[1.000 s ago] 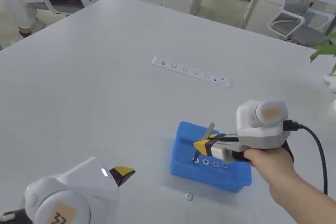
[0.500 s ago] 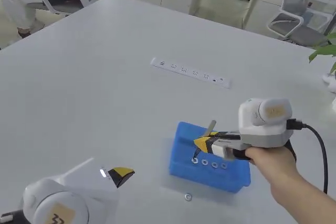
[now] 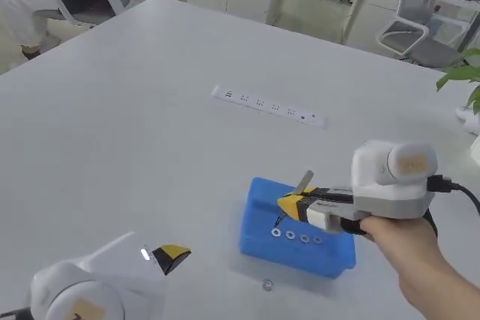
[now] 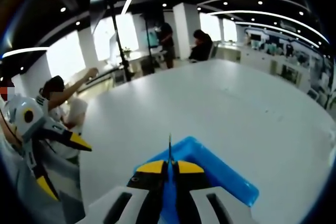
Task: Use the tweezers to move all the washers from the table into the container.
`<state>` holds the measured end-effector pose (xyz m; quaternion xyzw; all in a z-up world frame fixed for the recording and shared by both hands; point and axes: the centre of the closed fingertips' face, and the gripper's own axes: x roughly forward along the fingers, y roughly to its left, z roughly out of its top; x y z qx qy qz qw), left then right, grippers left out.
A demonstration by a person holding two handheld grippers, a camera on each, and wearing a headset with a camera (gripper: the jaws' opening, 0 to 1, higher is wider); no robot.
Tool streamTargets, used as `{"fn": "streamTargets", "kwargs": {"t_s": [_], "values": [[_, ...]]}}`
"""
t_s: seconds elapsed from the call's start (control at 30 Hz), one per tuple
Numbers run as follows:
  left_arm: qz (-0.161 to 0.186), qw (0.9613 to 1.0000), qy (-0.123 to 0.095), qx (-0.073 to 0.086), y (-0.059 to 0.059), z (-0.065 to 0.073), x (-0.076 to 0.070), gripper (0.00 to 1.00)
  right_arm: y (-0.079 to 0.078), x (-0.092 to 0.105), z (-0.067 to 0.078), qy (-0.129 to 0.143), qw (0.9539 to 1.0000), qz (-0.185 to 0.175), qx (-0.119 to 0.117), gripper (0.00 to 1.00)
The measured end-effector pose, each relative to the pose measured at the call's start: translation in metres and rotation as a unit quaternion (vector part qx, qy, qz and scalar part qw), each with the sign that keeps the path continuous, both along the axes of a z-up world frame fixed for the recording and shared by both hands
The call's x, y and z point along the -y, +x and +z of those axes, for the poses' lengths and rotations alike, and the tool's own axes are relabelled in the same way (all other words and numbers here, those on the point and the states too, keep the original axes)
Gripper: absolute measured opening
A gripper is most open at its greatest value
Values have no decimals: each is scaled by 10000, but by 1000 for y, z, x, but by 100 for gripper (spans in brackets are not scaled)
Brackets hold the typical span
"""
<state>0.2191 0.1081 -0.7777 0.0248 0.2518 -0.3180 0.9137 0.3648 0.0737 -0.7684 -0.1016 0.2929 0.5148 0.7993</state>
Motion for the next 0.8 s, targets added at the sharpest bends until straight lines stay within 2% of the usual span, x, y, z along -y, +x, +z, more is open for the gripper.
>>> {"fn": "streamTargets", "kwargs": {"t_s": [0.43,0.8], "values": [[4,10000,-8,-7,0,0,-1,77,-18,0,16,133,9998,153,67,4],[-4,10000,4,-4,0,0,-1,76,-36,-2,10,155,9996,246,-68,4]]}}
